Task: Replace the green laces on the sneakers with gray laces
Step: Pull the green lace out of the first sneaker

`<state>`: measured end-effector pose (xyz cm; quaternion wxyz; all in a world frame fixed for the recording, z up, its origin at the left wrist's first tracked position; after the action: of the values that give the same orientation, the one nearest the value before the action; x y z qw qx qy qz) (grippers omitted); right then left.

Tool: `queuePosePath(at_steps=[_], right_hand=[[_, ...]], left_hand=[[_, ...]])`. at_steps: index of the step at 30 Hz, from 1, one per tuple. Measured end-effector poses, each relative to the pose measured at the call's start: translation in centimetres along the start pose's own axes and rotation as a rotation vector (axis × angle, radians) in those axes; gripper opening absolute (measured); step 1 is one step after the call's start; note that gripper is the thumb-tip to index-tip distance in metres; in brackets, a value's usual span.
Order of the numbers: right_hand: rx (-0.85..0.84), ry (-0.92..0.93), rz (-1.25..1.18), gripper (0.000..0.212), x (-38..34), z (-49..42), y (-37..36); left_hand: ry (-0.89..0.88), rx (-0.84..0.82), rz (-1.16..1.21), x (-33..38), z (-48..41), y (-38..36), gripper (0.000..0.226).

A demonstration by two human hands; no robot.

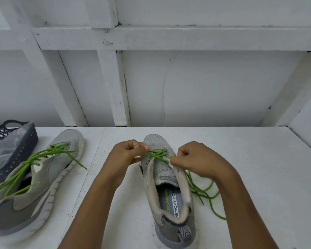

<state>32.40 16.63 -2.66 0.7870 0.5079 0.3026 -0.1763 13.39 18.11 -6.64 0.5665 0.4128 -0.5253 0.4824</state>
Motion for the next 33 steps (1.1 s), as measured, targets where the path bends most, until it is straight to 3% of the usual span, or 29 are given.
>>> queuePosePath(at_steps=[6,9,14,15,18,20,23,27,29,33], right_hand=[[0.001,0.003,0.013,0.037,-0.1,0.0,0.1],[-0.008,0.012,0.039,0.033,-0.3,0.0,0.0],[-0.005,0.022,0.087,0.03,-0.9,0.0,-0.4],[-0.004,0.021,0.1,0.03,-0.9,0.0,-0.4],[-0.003,0.031,0.125,0.033,-1.3,0.2,-0.3],[0.001,0.037,0.129,0.038,-1.5,0.4,-0.1],[0.009,0.028,0.101,0.039,-1.3,0.6,0.1],[0.003,-0.018,0.077,0.034,-0.7,0.5,0.3],[-0.001,-0.05,0.051,0.032,-0.3,0.6,0.4],[-0.007,-0.098,-0.017,0.029,0.4,0.7,0.7]], left_hand=[[0.032,0.142,-0.186,0.5,0.3,0.7,0.024],[-0.042,0.065,-0.343,2.1,0.5,-0.8,0.006],[-0.116,-0.101,-0.797,3.8,1.1,-4.0,0.005],[-0.107,-0.11,-0.855,3.7,1.1,-4.3,0.005],[-0.035,-0.131,-0.994,3.2,1.1,-4.4,0.043],[0.022,-0.145,-1.031,3.0,1.3,-4.3,0.051],[0.032,-0.174,-1.027,2.9,1.5,-4.5,0.046],[-0.101,-0.195,-0.986,3.6,1.5,-5.1,0.013],[-0.129,-0.196,-0.823,3.8,1.5,-5.1,0.01],[-0.075,-0.042,-0.343,3.9,1.3,-2.5,0.014]])
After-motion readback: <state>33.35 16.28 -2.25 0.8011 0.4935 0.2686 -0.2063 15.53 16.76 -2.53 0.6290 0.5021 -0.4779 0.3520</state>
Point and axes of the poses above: each hand's wrist, its own z-axis away from the middle knuckle, its own y-axis out of the back of the hand, x = y × z, the point moved 9 cm from there along -z, towards the middle knuckle, and after that the axes turned 9 degrees about -x, right-handed, at the moved point
